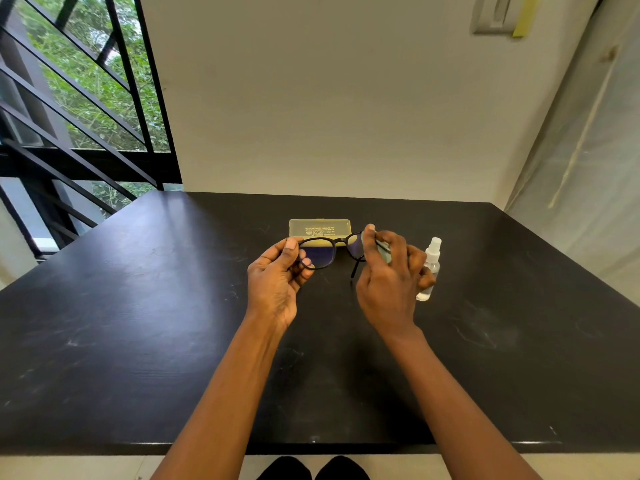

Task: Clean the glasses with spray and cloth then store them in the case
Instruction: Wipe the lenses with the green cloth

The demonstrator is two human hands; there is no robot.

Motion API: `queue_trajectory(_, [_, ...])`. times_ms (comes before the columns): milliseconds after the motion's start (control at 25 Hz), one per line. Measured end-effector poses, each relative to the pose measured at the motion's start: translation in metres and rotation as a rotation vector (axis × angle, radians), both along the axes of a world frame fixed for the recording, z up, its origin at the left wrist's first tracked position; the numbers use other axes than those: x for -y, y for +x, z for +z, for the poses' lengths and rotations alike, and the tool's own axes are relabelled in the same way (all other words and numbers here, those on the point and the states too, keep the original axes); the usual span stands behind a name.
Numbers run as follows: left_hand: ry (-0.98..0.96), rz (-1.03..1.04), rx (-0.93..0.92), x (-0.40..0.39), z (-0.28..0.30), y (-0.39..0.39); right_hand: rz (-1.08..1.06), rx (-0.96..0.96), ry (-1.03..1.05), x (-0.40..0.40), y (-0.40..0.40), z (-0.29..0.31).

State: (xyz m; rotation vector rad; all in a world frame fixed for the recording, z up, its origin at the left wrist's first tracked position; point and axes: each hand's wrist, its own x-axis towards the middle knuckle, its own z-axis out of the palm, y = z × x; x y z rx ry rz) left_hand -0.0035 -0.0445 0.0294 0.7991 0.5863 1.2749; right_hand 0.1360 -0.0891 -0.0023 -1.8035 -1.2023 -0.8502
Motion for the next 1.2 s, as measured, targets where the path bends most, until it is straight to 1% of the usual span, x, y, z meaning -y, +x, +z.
queue_trajectory(160, [0.015, 0.024, 0.003, -0.001, 0.001, -0.002, -0.012, 0.205, -0.033, 0.003, -0.005, -0.008])
queue_trajectory(280, [0.012, 0.033, 0.004, -0.001, 0.000, -0.004, -0.004, 0.289, -0.037, 0.012, -0.001, -0.024])
queue_trajectory(360, [0.005, 0.027, 0.000, -0.001, -0.001, -0.005, -0.016, 0.275, -0.028, 0.016, 0.004, -0.030])
queue_trajectory(440, [0.004, 0.022, -0.005, -0.001, -0.001, -0.005, -0.044, 0.208, -0.006, 0.016, 0.008, -0.029])
queue_trajectory(560, [0.012, 0.013, -0.010, 0.001, 0.001, -0.004, -0.061, 0.100, -0.010, 0.010, 0.009, -0.017])
queue_trajectory(640, [0.013, 0.013, -0.008, 0.001, 0.002, -0.003, -0.055, 0.082, -0.004, 0.005, 0.006, -0.009])
queue_trajectory(760, [0.023, 0.018, -0.009, 0.001, 0.003, -0.003, -0.027, 0.153, 0.022, 0.001, -0.002, -0.002])
queue_trajectory(880, [0.042, 0.026, -0.011, 0.001, 0.003, -0.003, -0.031, 0.264, -0.011, 0.001, -0.008, -0.006])
queue_trajectory(1200, [0.040, 0.046, -0.003, -0.001, 0.003, -0.006, -0.038, 0.372, -0.007, 0.017, 0.007, -0.025])
